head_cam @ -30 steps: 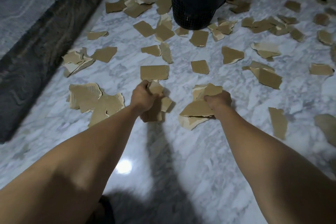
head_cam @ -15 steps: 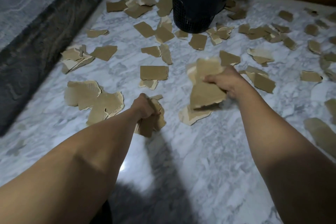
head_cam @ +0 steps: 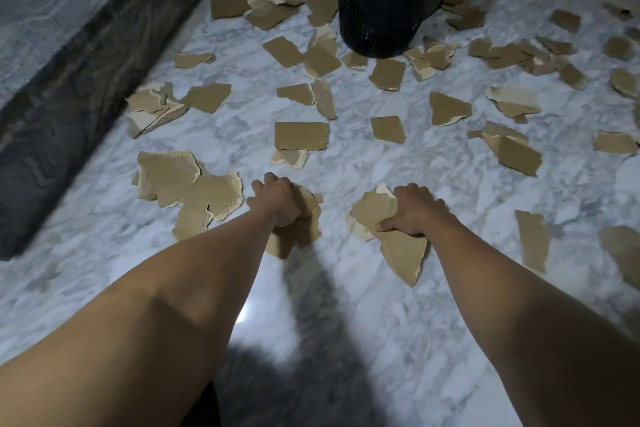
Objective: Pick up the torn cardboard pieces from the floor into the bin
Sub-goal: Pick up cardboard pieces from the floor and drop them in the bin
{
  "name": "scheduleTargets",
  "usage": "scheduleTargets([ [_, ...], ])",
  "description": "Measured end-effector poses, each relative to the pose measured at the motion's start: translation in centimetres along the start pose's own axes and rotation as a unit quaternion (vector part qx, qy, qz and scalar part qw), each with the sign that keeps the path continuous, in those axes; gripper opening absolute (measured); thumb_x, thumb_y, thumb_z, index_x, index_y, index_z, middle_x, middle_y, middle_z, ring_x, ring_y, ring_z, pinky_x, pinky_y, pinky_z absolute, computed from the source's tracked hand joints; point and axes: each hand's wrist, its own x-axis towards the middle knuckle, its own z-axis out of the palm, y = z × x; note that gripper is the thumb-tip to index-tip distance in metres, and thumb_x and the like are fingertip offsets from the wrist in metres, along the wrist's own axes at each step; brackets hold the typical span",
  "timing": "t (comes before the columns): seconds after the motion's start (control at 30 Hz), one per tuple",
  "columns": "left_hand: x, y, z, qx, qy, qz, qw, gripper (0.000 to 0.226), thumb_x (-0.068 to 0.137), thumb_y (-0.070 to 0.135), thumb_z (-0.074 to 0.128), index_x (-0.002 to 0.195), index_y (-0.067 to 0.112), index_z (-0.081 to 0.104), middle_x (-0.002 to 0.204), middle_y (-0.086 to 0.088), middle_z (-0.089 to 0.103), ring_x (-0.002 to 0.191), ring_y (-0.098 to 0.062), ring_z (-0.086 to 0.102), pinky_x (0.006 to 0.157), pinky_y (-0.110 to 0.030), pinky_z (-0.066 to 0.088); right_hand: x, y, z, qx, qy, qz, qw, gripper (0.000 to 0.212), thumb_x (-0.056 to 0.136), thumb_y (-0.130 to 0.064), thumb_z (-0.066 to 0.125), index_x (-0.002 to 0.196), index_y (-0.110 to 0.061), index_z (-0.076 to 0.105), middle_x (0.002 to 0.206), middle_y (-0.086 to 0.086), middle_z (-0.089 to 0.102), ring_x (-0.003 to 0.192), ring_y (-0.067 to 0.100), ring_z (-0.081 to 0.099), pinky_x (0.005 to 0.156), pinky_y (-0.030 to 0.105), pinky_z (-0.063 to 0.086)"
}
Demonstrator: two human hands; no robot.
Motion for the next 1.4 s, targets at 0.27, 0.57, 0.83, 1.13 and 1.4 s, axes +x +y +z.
scheduleTargets([
  [0.27, 0.0, 1.2, 0.2, -0.087, -0.04, 0.005, 0.995, 0.075, 0.074, 0.039, 0.08, 0.13, 0.01, 0.039, 0.123, -0.013, 0.054, 0.112, -0.032, 0.055, 0.088, -0.04, 0.051, -0.1, 0.1, 1.5, 0.09, -0.003, 0.016, 0.996, 0.079, 0.07, -0.06, 0.08, 0.129, -0.021, 0.044, 0.126, 0.001, 0.057, 0.117, 0.03, 0.055, 0.096, 0.046, 0.038],
  [0.57, -2.1, -4.9, -2.1, -0.069, 0.121, -0.134, 0.981, 0.066, 0.08, 0.047, 0.073, 0.13, 0.011, 0.048, 0.137, -0.013, 0.036, 0.127, -0.037, 0.034, 0.099, -0.05, 0.039, -0.1, -4.1, 1.6, 0.116, -0.022, -0.044, 0.992, 0.1, 0.066, -0.059, 0.084, 0.144, -0.019, 0.038, 0.138, 0.006, 0.054, 0.12, 0.031, 0.055, 0.096, 0.046, 0.049],
  [0.83, -3.3, -12.2, -1.3, -0.117, 0.082, -0.236, 0.961, 0.077, 0.071, 0.065, 0.073, 0.123, 0.011, 0.055, 0.131, -0.016, 0.045, 0.117, -0.039, 0.044, 0.098, -0.047, 0.042, 0.0, -9.3, 2.7, 0.125, -0.029, -0.101, 0.987, 0.101, 0.071, -0.046, 0.086, 0.152, -0.019, 0.03, 0.144, 0.009, 0.05, 0.124, 0.033, 0.054, 0.096, 0.044, 0.051],
  [1.13, -3.3, -3.4, 0.1, -0.055, -0.022, -0.003, 0.998, 0.069, 0.054, 0.063, 0.082, 0.107, 0.023, 0.062, 0.11, -0.006, 0.062, 0.106, -0.03, 0.054, 0.085, -0.038, 0.049, 0.3, -4.7, -0.3, 0.498, -0.038, 0.017, 0.866, 0.054, 0.064, -0.03, 0.095, 0.105, -0.007, 0.068, 0.097, 0.01, 0.075, 0.083, 0.026, 0.073, 0.07, 0.035, 0.06],
  [1.4, -3.0, -1.9, -1.0, -0.122, -0.167, 0.113, 0.972, 0.074, 0.061, 0.034, 0.092, 0.126, 0.016, 0.064, 0.11, 0.009, 0.063, 0.108, -0.016, 0.059, 0.093, -0.026, 0.045, -0.3, -4.8, -1.7, 0.558, -0.113, 0.039, 0.821, 0.072, 0.06, -0.03, 0.093, 0.118, 0.0, 0.064, 0.097, 0.017, 0.077, 0.091, 0.033, 0.075, 0.089, 0.055, 0.057],
])
